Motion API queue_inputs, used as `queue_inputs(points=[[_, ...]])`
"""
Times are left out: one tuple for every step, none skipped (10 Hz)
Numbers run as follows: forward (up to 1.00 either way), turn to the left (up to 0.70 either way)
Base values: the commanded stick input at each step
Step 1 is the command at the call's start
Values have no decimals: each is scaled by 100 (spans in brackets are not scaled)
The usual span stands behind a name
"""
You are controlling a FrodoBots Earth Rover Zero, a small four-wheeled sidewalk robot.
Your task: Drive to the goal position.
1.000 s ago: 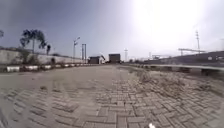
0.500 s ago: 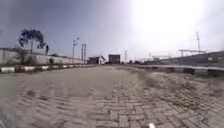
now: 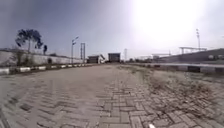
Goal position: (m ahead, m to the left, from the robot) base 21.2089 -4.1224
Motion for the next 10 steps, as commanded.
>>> queue_inputs(points=[[100, 0], [100, 0], [100, 0], [100, 0], [100, 0], [100, 0], [100, 0], [100, 0], [100, 0], [100, 0]])
